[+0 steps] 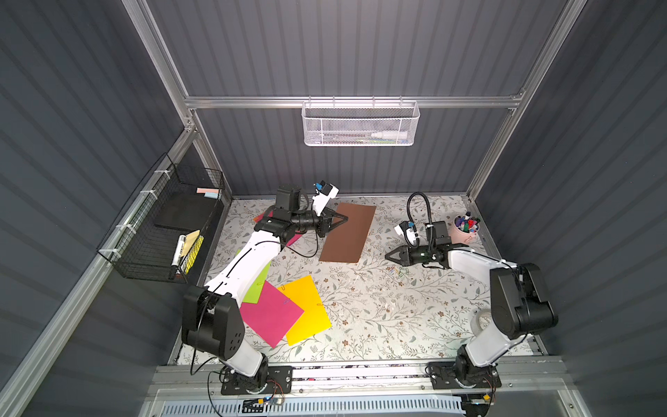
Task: Unclip the paperclips from the documents
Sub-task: Place the paper clip at the center of the board.
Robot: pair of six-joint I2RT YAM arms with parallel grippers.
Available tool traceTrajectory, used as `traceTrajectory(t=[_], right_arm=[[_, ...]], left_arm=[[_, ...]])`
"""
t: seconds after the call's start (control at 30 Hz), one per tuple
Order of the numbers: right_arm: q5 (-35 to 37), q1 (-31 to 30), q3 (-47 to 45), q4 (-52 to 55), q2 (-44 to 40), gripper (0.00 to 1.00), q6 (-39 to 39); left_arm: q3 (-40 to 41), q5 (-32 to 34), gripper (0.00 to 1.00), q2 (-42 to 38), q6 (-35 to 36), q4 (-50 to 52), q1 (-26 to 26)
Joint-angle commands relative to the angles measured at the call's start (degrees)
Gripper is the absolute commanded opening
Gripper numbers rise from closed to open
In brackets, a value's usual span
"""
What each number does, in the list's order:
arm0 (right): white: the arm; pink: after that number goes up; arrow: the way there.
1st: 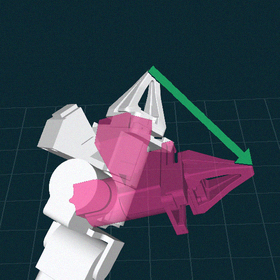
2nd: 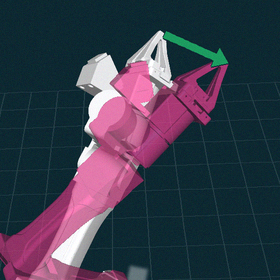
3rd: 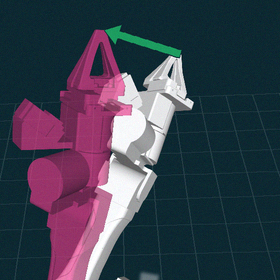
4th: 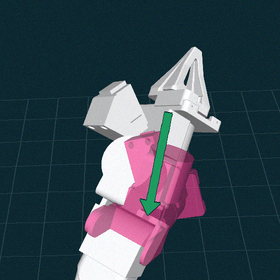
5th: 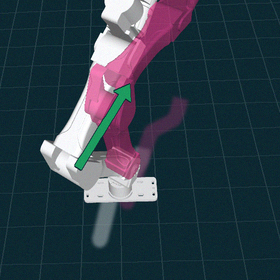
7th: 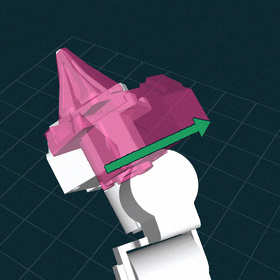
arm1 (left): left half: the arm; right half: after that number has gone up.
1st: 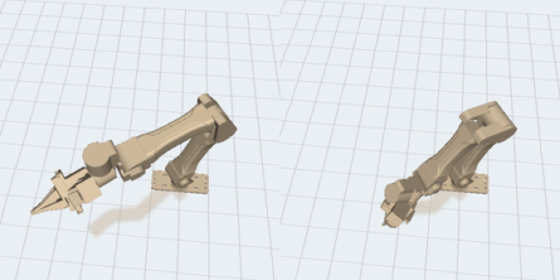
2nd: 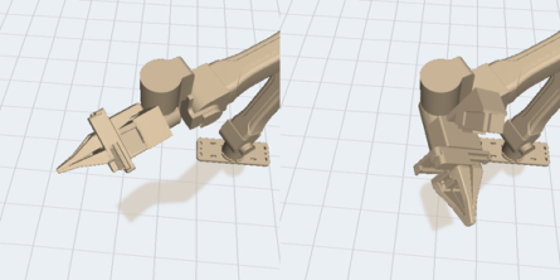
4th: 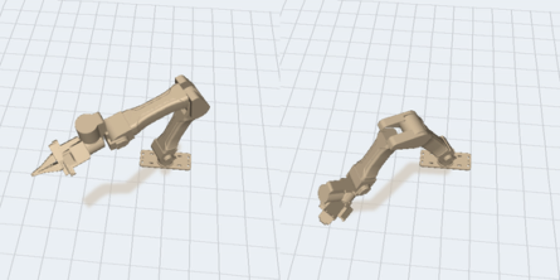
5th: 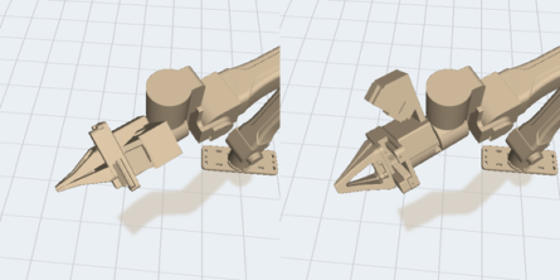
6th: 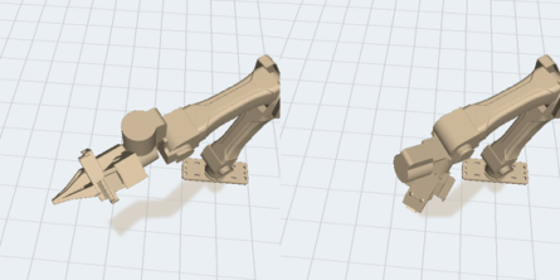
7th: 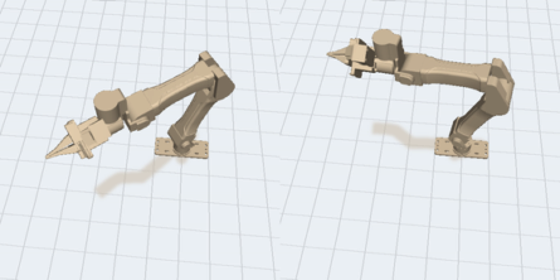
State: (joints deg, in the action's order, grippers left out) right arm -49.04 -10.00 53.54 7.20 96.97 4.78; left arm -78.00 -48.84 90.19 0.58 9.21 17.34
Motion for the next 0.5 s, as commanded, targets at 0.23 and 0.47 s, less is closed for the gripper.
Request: traceTrajectory(t=[0.23, 0.47], right_arm=[[14.6, -0.3, 1.9, 12.6, 4.4, 0.28, 6.7], [21.5, -1.5, 3.0, 17.7, 1.6, 0.46, 5.2]], left_arm=[[4.8, 13.7, 0.0, 3.2, -10.5, -12.1, -5.7], [5.6, 14.4, 0.0, 8.5, -13.9, -18.1, -14.7]])
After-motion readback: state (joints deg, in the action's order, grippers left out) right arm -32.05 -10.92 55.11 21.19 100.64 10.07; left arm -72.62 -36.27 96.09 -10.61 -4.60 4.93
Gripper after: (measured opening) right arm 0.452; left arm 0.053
